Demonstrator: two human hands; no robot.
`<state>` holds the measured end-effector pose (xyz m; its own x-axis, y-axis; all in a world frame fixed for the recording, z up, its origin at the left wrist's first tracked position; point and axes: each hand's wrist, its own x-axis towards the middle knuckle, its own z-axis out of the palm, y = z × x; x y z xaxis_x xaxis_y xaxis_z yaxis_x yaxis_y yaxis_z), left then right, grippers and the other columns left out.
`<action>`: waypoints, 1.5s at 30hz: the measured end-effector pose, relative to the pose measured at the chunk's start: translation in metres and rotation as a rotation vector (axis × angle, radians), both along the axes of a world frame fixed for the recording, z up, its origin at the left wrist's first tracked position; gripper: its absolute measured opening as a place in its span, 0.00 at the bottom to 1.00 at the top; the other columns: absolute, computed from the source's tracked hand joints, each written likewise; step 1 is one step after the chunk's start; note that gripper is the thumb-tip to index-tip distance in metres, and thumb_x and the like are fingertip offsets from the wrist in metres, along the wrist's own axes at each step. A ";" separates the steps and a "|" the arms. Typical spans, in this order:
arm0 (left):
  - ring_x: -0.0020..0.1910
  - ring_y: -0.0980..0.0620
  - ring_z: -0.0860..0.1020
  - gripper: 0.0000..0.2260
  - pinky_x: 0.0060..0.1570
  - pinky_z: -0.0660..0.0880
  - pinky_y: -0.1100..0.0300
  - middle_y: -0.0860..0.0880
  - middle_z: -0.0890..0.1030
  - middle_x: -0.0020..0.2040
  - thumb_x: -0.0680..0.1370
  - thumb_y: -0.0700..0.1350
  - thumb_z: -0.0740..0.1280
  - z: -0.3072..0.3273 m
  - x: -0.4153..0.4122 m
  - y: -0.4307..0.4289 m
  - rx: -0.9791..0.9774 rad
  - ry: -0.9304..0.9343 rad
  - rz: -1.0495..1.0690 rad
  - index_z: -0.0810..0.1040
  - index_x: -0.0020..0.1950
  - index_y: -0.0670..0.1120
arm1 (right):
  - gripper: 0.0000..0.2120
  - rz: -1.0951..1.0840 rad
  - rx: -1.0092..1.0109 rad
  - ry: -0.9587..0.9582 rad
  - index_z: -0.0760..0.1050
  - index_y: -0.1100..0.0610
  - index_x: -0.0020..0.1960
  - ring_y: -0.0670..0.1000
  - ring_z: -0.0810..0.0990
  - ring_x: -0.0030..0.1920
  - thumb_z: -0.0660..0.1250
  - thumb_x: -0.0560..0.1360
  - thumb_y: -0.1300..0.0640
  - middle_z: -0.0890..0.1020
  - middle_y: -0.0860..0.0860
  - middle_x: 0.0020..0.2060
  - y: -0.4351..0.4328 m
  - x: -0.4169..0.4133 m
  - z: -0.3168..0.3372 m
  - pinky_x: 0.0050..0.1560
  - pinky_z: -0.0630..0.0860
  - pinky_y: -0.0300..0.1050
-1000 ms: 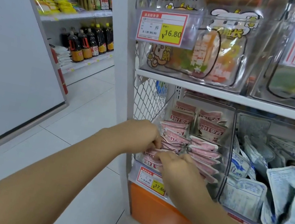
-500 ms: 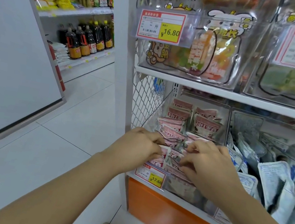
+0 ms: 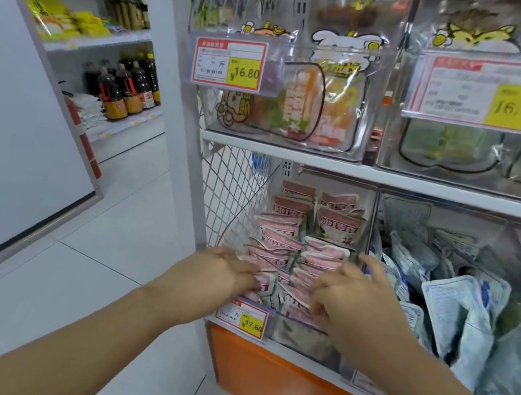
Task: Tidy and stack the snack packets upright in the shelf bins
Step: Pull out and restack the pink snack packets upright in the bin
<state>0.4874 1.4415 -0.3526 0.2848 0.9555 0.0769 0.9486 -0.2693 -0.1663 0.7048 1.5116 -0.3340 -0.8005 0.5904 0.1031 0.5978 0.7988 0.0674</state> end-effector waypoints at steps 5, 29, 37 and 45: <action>0.60 0.52 0.78 0.20 0.67 0.64 0.50 0.51 0.79 0.61 0.79 0.54 0.55 -0.022 0.012 -0.027 0.082 -0.102 0.101 0.65 0.69 0.49 | 0.13 -0.023 -0.007 0.013 0.75 0.48 0.26 0.45 0.78 0.28 0.77 0.54 0.62 0.75 0.42 0.24 -0.001 0.005 -0.020 0.68 0.50 0.55; 0.60 0.52 0.74 0.16 0.63 0.59 0.32 0.55 0.77 0.56 0.78 0.56 0.50 -0.055 0.027 -0.006 0.266 -0.440 0.388 0.75 0.57 0.55 | 0.08 0.064 -0.089 -0.118 0.83 0.50 0.46 0.52 0.80 0.44 0.65 0.71 0.54 0.83 0.47 0.40 0.046 -0.098 0.018 0.48 0.75 0.43; 0.61 0.51 0.74 0.17 0.64 0.57 0.32 0.58 0.78 0.55 0.79 0.54 0.50 -0.060 0.024 -0.017 0.317 -0.460 0.341 0.74 0.61 0.58 | 0.06 0.114 -0.062 -0.329 0.80 0.49 0.44 0.50 0.75 0.41 0.66 0.72 0.49 0.78 0.44 0.36 0.044 -0.102 0.021 0.46 0.64 0.43; 0.59 0.50 0.75 0.14 0.61 0.56 0.29 0.57 0.80 0.53 0.73 0.47 0.63 -0.063 0.022 -0.018 0.354 -0.452 0.328 0.76 0.58 0.59 | 0.08 0.048 -0.063 -0.069 0.81 0.51 0.47 0.54 0.80 0.46 0.63 0.77 0.51 0.83 0.49 0.41 0.041 -0.107 0.014 0.44 0.76 0.45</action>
